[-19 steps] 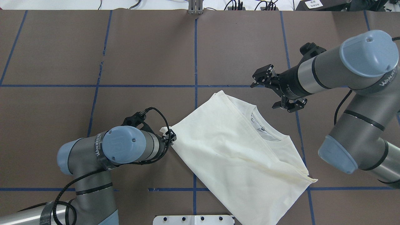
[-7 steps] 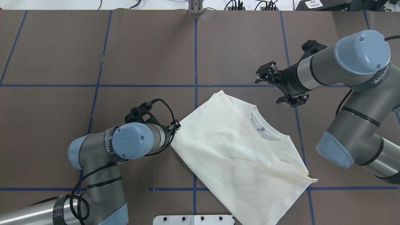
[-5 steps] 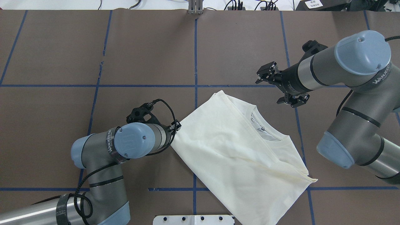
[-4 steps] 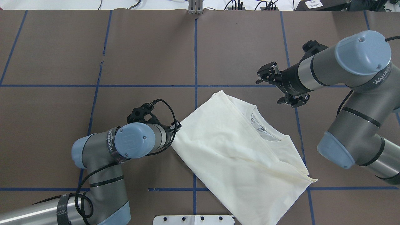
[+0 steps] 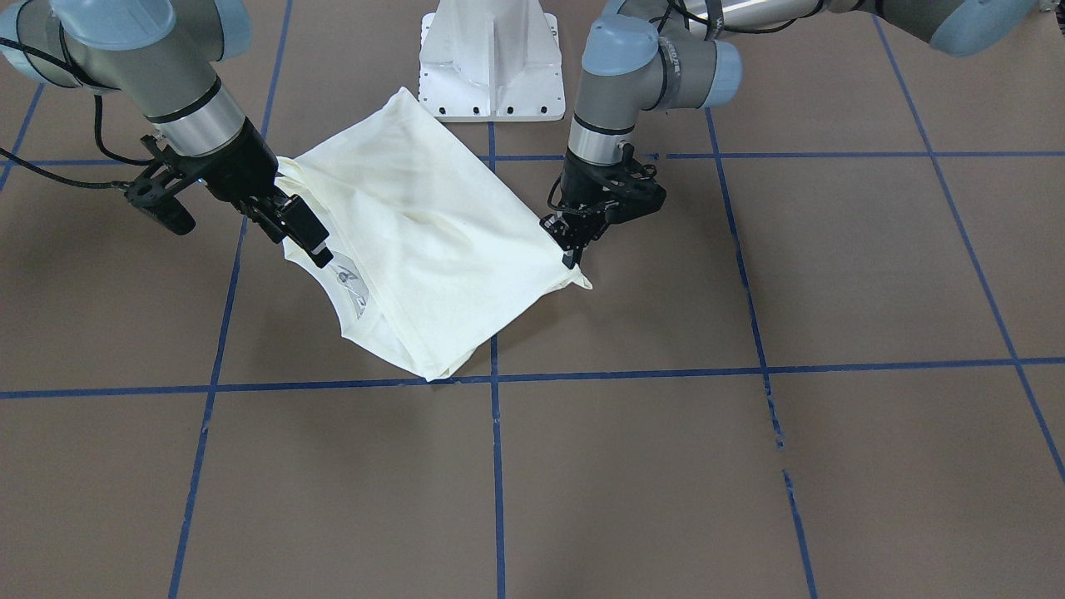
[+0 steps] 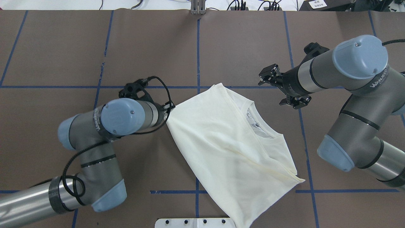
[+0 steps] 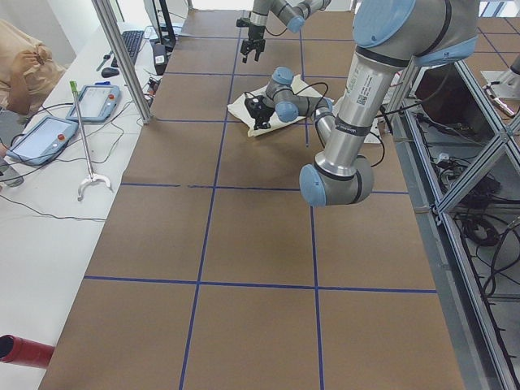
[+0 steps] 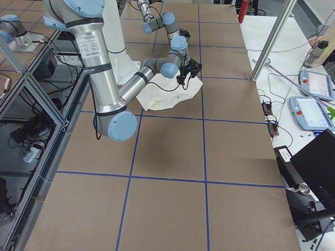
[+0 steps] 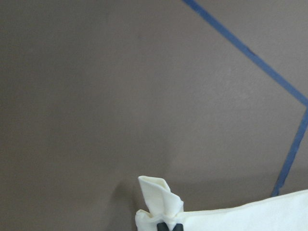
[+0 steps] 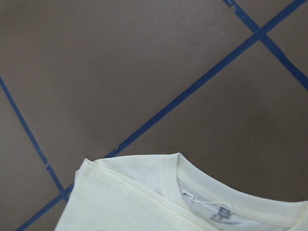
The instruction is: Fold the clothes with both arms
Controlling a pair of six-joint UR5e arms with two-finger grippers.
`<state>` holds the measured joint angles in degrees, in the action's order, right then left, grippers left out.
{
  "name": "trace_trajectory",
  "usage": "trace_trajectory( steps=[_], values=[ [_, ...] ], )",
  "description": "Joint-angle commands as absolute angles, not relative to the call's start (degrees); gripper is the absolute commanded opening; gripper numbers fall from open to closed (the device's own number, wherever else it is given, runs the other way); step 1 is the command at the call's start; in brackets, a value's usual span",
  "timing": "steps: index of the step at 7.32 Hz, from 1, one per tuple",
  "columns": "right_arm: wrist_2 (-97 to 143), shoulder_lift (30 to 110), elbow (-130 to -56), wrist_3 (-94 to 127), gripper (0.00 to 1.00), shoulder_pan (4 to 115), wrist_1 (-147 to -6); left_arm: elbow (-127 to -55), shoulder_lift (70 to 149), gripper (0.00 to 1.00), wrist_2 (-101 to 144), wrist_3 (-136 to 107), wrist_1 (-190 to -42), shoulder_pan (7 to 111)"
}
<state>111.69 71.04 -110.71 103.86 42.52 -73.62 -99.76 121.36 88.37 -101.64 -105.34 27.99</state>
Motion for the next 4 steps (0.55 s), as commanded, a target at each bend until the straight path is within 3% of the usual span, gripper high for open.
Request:
trace_trajectory(
  steps=[1, 3, 4],
  values=[
    [109.1, 65.5, -104.2, 103.9, 1.00, 41.5, -73.6, -90.6, 128.6, 0.00, 88.5, -98.3, -107.5, 37.7],
    [108.0, 64.3, -103.6, 104.1, 1.00, 39.0, -73.5, -68.6, 139.5, 0.00, 88.6, -98.3, -122.0, 42.7],
    [104.8, 64.2, -103.5, 104.6, 1.00, 36.2, -73.5, -63.9, 141.3, 0.08, 88.6, -98.2, -125.2, 42.9]
  ],
)
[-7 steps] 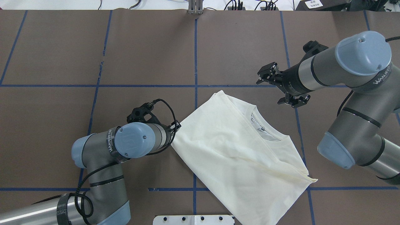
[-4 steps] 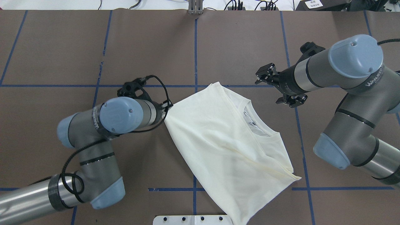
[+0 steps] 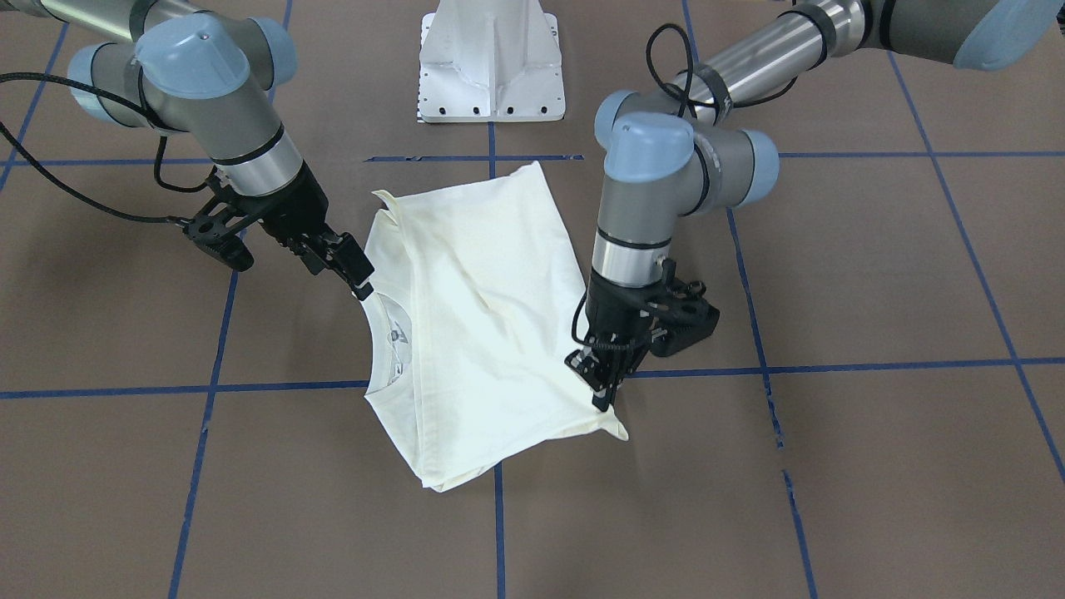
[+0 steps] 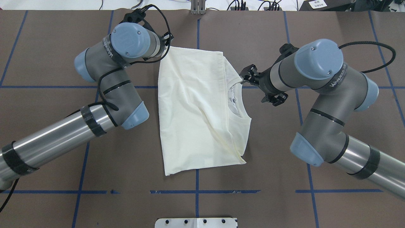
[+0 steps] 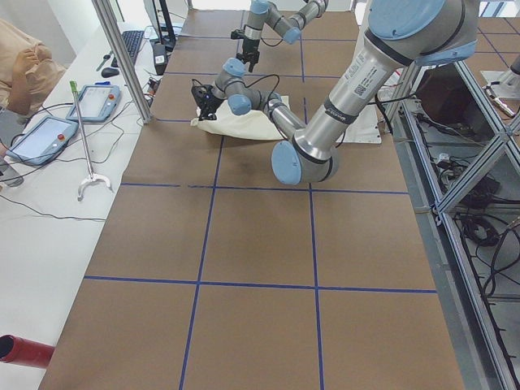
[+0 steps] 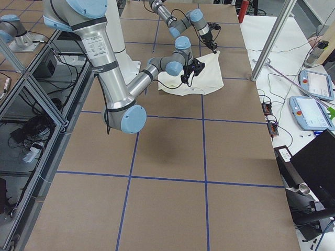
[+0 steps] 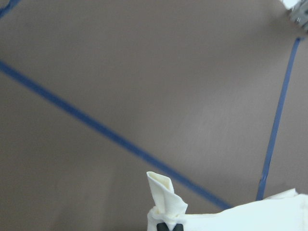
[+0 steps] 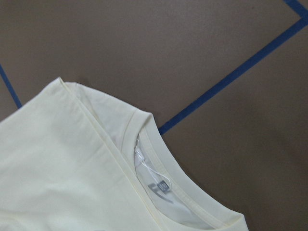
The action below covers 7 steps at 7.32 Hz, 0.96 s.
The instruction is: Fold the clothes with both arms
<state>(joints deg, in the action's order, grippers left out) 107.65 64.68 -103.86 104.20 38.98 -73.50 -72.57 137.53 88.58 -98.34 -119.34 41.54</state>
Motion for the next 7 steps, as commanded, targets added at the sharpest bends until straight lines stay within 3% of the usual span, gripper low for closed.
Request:
trace_trajectory(
  steps=[1, 2, 4, 7],
  values=[
    [101.7, 63.8, -103.4, 104.8, 1.00, 33.2, -73.5, -64.0, 142.2, 0.45, 90.6, -98.0, -124.9, 42.8],
    [99.7, 63.7, -103.2, 104.9, 1.00, 30.4, -73.4, -67.6, 141.2, 0.51, 95.5, -98.2, -122.0, 42.8],
    [95.6, 63.7, -101.4, 106.7, 1.00, 24.7, -73.1, -81.3, 133.8, 0.51, 96.1, -98.2, -115.6, 42.5],
    [92.3, 64.6, -99.8, 106.7, 1.00, 20.1, -73.7, -81.3, 133.6, 0.51, 96.0, -98.1, -115.4, 42.5]
  ],
)
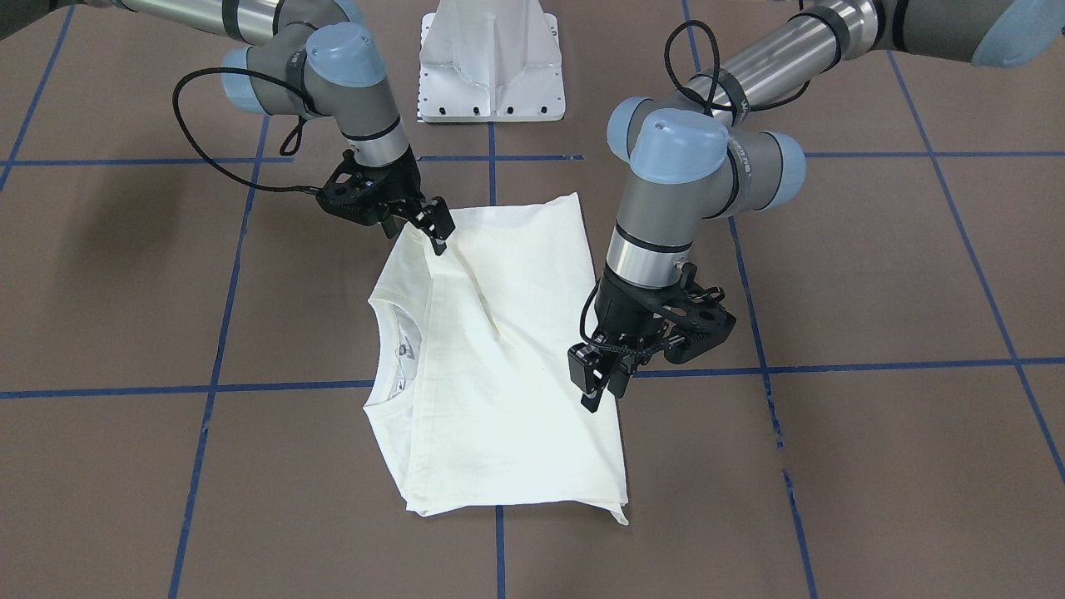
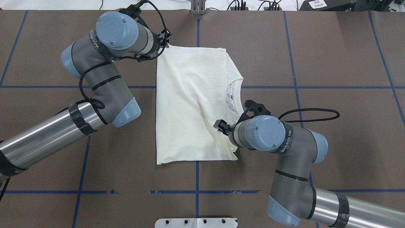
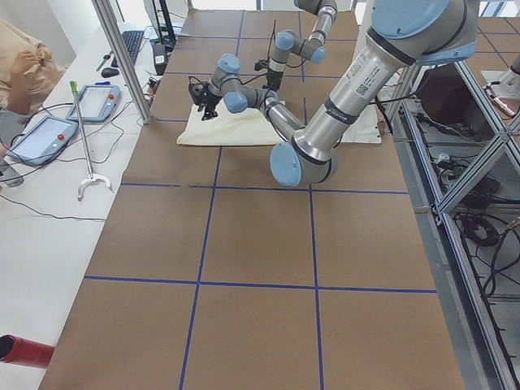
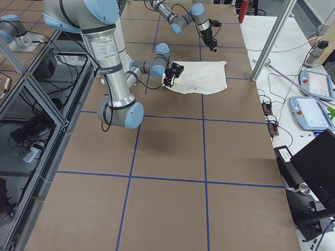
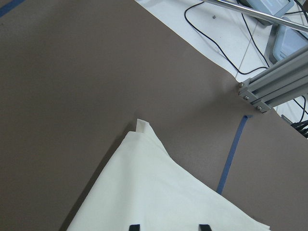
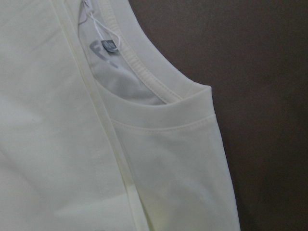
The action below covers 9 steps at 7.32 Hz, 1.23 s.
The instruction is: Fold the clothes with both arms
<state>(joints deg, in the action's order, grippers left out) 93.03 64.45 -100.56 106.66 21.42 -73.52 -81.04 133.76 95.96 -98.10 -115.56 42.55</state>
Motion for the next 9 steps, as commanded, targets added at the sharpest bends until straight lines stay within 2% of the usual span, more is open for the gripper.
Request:
trace_trajectory(
  steps=[1, 2, 3, 6, 7, 8, 9],
  values=[
    [92.3, 64.5, -99.7, 106.7, 0.97, 20.0, -73.7, -81.4, 133.6, 0.51, 96.0, -98.1, -115.3, 42.5],
    [92.3, 64.3, -99.6, 106.8, 0.32, 20.0, -73.7, -81.4, 133.6, 0.51, 96.0, -98.1, -115.3, 42.5],
    [92.3, 64.4, -99.8, 106.7, 0.00, 20.0, -73.6, -81.4, 133.7, 0.51, 96.0, -98.1, -115.3, 42.5],
    [92.7, 64.6, -101.2, 106.2, 0.00, 20.4, -73.6, -82.9, 133.2, 0.51, 96.0, -98.4, -114.6, 42.4],
    [93.2, 64.9, -103.0, 106.1, 0.00, 20.8, -73.6, -91.8, 127.8, 0.51, 95.5, -98.7, -110.6, 39.1],
    [93.6, 66.4, -105.2, 106.1, 0.00, 20.8, -73.6, -100.7, 120.8, 0.51, 91.0, -101.6, -109.5, 31.4],
    [94.4, 66.5, -105.4, 106.1, 0.00, 20.9, -73.6, -102.3, 118.3, 0.58, 85.8, -105.9, -107.6, 23.4]
  ],
)
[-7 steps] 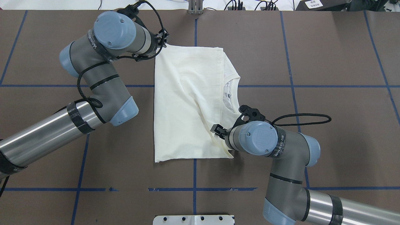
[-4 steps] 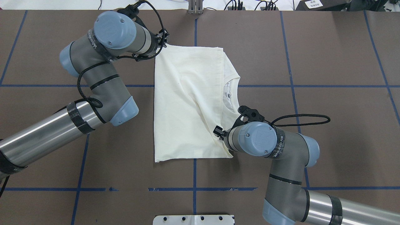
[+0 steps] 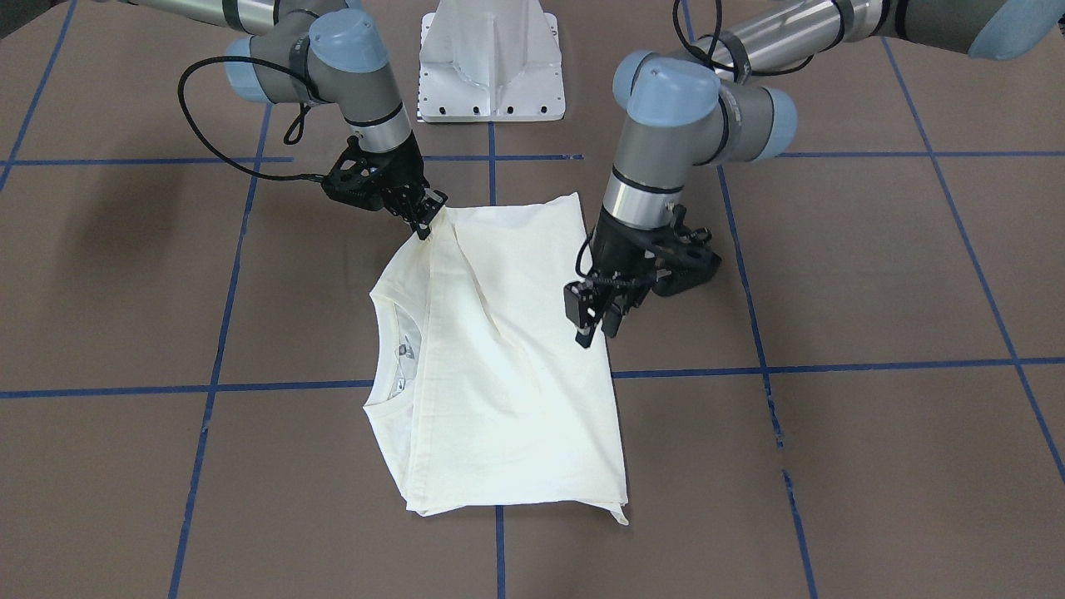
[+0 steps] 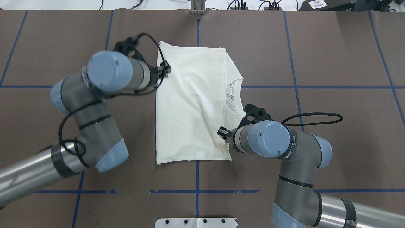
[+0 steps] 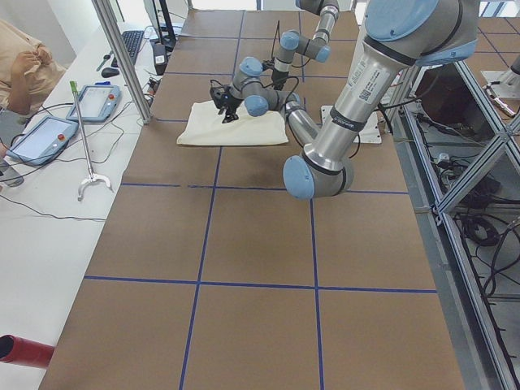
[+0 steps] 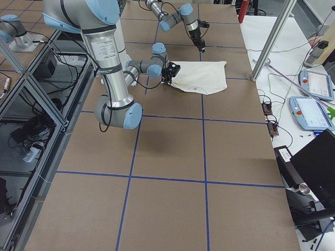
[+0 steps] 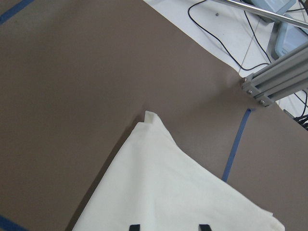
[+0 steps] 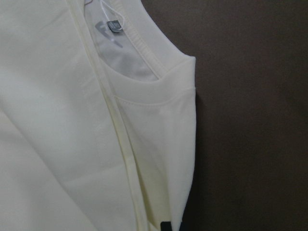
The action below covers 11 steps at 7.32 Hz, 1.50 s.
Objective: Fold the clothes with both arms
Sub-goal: 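Drag the shirt toward the robot with both grippers, squaring it on the table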
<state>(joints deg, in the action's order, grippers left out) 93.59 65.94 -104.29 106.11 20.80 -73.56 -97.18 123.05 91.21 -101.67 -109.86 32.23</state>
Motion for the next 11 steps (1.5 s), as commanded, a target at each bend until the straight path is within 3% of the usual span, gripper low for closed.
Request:
trace_trajectory(
  steps=[1, 6, 8, 9, 11],
  values=[
    [94.4, 66.8, -105.4, 106.1, 0.00, 20.9, -73.4, -103.8, 118.0, 0.62, 84.7, -106.7, -102.4, 18.6],
    [94.2, 66.8, -105.5, 106.1, 0.00, 20.7, -73.3, -105.8, 116.1, 0.61, 86.3, -109.2, -97.1, 14.0],
    [94.2, 66.9, -105.5, 106.1, 0.00, 20.8, -73.4, -105.7, 116.1, 0.41, 86.7, -109.4, -97.1, 12.8],
    [94.1, 66.9, -105.6, 106.1, 0.00, 20.8, -73.5, -105.8, 116.1, 0.00, 86.7, -109.4, -97.1, 12.8],
    [94.0, 67.6, -106.3, 106.3, 0.00, 20.8, -73.4, -111.9, 115.9, 0.00, 86.7, -109.3, -95.0, 13.1]
  ],
)
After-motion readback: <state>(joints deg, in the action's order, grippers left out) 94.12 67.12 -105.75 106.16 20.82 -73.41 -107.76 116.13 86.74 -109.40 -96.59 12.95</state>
